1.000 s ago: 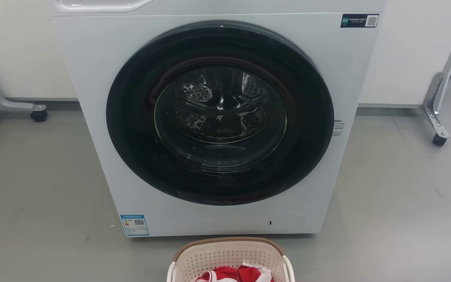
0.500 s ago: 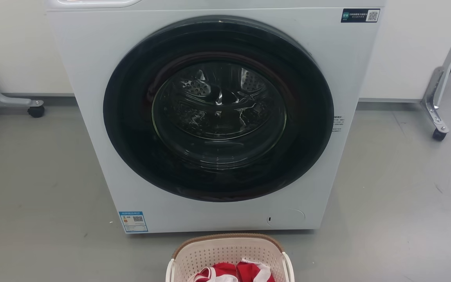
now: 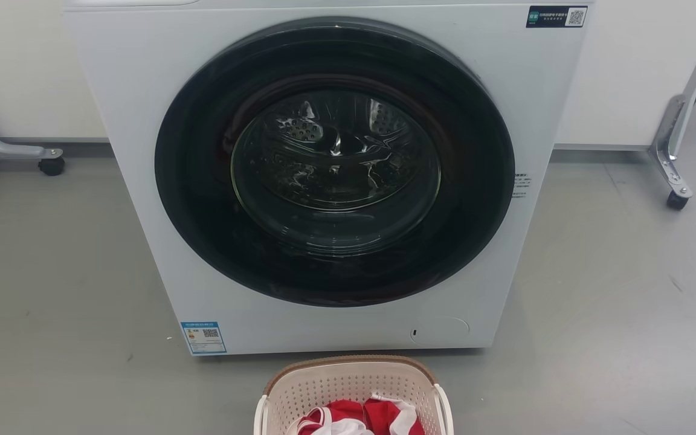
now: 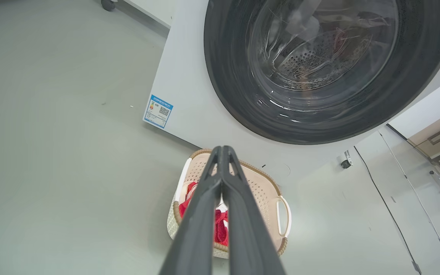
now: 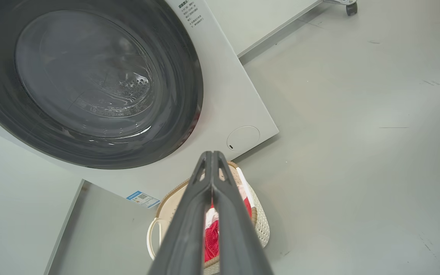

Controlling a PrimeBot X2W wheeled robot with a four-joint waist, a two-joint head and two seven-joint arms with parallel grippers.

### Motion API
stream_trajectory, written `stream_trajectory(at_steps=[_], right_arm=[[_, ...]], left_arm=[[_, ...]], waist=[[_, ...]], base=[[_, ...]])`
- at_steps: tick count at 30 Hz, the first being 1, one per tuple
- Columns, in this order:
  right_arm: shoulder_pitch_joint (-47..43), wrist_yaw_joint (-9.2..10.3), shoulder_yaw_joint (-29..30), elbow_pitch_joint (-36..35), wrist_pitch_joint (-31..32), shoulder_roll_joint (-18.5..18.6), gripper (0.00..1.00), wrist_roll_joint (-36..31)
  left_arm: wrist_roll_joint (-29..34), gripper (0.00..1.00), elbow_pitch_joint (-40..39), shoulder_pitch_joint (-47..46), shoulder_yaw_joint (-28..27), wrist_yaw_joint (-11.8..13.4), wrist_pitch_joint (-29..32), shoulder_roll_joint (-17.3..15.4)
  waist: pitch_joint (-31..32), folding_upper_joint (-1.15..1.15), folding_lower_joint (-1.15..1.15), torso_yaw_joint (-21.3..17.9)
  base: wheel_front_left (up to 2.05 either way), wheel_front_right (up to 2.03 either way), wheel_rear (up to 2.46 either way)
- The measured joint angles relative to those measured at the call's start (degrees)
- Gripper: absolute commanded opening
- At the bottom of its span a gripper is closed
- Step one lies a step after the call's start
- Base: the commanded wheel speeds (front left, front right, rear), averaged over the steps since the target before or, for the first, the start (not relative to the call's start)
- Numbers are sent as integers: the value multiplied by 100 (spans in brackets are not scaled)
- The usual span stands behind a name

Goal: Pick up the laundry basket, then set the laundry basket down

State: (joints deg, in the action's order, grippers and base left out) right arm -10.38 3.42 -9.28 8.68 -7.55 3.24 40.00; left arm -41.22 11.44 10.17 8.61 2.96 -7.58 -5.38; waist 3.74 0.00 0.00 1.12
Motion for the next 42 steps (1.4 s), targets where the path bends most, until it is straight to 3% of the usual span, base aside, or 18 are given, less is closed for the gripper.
stream_trajectory(at_steps=[42], right_arm=[[918, -630, 1039, 510, 858, -52, 0, 3171]], left_arm=[[-3084, 0, 327, -884, -847, -606, 880, 176]], waist=[[-237, 0, 0, -69]], base=[[0, 0, 0]])
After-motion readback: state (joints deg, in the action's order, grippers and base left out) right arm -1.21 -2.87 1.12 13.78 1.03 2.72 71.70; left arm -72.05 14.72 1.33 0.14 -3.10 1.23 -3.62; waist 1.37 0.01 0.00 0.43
